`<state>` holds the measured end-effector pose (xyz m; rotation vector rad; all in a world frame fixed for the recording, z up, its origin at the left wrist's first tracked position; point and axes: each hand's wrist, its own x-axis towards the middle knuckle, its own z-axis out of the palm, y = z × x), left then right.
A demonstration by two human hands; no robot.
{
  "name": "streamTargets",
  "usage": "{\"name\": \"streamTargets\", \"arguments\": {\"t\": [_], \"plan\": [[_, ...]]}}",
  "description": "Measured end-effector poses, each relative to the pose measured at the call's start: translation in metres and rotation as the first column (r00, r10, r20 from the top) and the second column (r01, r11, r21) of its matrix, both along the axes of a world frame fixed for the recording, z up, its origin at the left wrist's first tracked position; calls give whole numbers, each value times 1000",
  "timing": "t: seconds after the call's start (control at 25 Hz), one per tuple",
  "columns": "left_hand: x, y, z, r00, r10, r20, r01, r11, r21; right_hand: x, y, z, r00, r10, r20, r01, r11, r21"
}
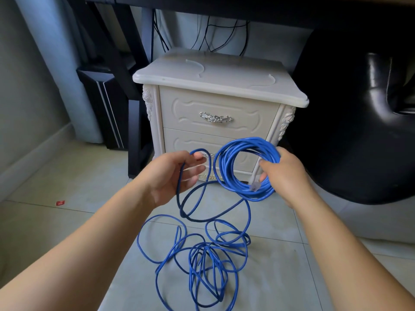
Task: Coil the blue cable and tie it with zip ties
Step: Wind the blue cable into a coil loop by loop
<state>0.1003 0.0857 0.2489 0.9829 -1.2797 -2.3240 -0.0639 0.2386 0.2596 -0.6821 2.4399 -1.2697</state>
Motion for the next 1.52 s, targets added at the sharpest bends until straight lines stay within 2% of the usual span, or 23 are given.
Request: {"name": "streamTargets", "arguments": {"t": [0.12, 0.24, 0.32, 0.4, 0.48, 0.56, 0.68, 0.76, 0.8, 0.92, 1.04, 1.08, 1.16, 1.2, 1.24, 1.28, 1.32, 1.36, 1.4, 1.44, 1.48, 1.52], "plan": [[-2, 12, 1, 993, -116, 12, 117, 987, -110, 0, -5, -6, 998, 46, -43, -41, 994, 105], [-6, 15, 2, 989, -137, -61, 124, 976, -181, 1, -8, -10, 993, 99, -68, -84, 977, 198], [-7, 16, 1, 988, -141, -68, 109, 930, -350, 6, -10, -15, 984, 156, -81, -130, 956, 262], [-8, 22, 0, 980, -196, -29, 147, 817, -558, 14, -14, -20, 969, 232, -80, -199, 933, 300], [-9, 28, -4, 953, -304, -5, 223, 709, -669, 22, -19, -22, 954, 297, -48, -272, 920, 282], [-10, 26, -13, 927, -369, 66, 274, 545, -792, 26, -22, -22, 946, 325, -10, -313, 920, 234], [-11, 18, -24, 934, -308, 183, 284, 326, -902, 26, -19, -19, 918, 393, 48, -395, 903, 169], [-10, 18, -25, 950, -236, 202, 260, 247, -934, 28, -16, -17, 893, 443, 80, -450, 881, 148], [-9, 18, -23, 955, -210, 208, 259, 256, -931, 30, -15, -16, 884, 458, 94, -467, 874, 133], [-5, 13, -13, 917, -234, 323, 393, 390, -833, 32, -13, -15, 869, 473, 145, -486, 870, 77], [-1, 11, -1, 876, -318, 363, 474, 430, -768, 26, -15, -16, 837, 490, 244, -495, 868, -44], [-2, 12, 3, 882, -332, 336, 460, 446, -768, 22, -14, -15, 808, 516, 284, -513, 854, -92], [-2, 11, 5, 896, -318, 311, 432, 452, -781, 10, -9, -11, 674, 593, 440, -536, 803, -262], [-1, 7, 4, 906, -277, 320, 416, 447, -792, 3, -4, -9, 620, 584, 524, -484, 810, -329], [1, 1, 2, 918, -212, 334, 395, 443, -805, -7, 0, -9, 627, 525, 576, -418, 850, -320], [4, -7, -1, 928, -142, 344, 370, 440, -818, -19, 5, -11, 713, 417, 563, -359, 908, -217], [7, -14, -4, 934, -82, 348, 348, 430, -833, -32, 8, -14, 858, 271, 437, -308, 951, 16], [10, -19, -6, 938, -41, 345, 330, 418, -847, -42, 11, -17, 963, 163, 216, -220, 936, 273], [12, -22, -7, 941, -24, 339, 319, 403, -858, -44, 13, -17, 993, 118, 12, -112, 899, 424], [12, -21, -8, 943, -27, 333, 317, 386, -866, -37, 9, -14, 988, 101, -114, -44, 907, 419], [12, -19, -8, 944, -38, 329, 319, 365, -874, -25, 4, -11, 988, 96, -122, -63, 965, 253], [10, -16, -8, 947, -48, 319, 314, 351, -882, -8, -1, -5, 985, 167, -43, -164, 985, 60]]}}
